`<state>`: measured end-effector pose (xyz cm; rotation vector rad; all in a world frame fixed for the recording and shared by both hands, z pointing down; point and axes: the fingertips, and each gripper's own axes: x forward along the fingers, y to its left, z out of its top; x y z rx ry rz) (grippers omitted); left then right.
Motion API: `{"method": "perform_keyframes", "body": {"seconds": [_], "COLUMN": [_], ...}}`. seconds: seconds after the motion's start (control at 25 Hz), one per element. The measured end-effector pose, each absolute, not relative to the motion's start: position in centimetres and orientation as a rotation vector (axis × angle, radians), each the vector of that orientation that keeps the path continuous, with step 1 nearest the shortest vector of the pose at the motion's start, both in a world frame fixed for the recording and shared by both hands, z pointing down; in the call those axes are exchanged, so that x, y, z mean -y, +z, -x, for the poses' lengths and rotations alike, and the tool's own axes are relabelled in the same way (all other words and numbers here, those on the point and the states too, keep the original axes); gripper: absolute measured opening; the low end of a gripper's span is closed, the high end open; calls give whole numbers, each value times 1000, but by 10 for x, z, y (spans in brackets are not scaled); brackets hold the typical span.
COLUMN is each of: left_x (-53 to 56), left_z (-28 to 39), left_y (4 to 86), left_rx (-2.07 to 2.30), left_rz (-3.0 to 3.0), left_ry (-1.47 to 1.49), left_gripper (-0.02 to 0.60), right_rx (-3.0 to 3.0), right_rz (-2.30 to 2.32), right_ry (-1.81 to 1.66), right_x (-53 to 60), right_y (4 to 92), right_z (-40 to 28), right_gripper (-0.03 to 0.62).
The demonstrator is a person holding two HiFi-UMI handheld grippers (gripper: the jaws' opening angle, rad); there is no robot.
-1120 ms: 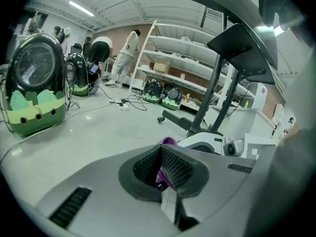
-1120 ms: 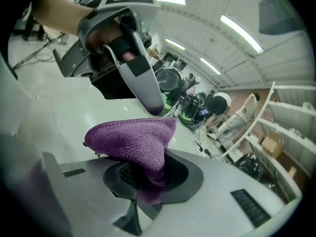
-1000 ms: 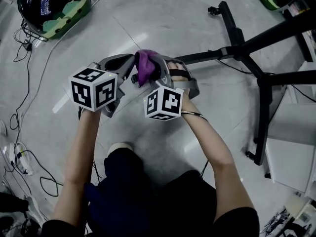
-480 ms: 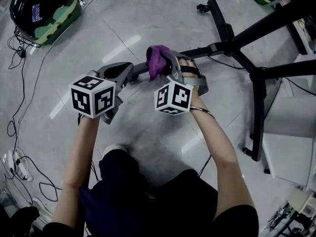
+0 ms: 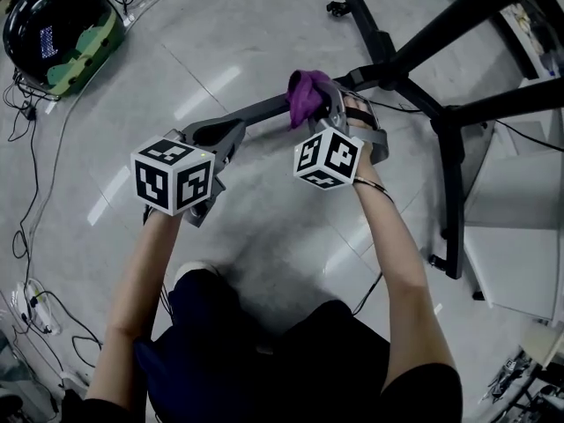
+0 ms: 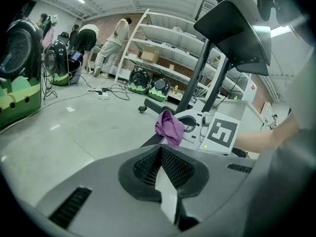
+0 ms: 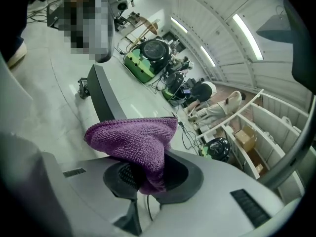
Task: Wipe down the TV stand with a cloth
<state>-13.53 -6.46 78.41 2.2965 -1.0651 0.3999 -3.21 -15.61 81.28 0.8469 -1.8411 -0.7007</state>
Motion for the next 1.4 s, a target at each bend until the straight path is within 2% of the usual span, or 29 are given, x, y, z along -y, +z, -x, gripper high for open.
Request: {"method": "perform_keyframes", "body": {"seconds": [0.52, 0.88, 1.12, 1.4], "left_x": [68, 69, 71, 73], "left_z": [69, 54, 33, 11], "left_y": [785, 787, 778, 767], "left_rx": [943, 922, 879, 844], "left_rz": [-2366, -2377, -2416, -2460], "left_ry": [471, 507, 514, 518], "left_gripper": [6, 6, 6, 6], "right_rx": [1663, 1627, 1428, 1348], "right_rz": [-886, -1058, -1070, -953], "right_ry": [-795, -712, -761, -891], "right_x": [184, 212, 229, 222], "right_y": [807, 782, 781, 787], "right_z": [-27, -71, -127, -134], "right_gripper": [75, 74, 74, 74]}}
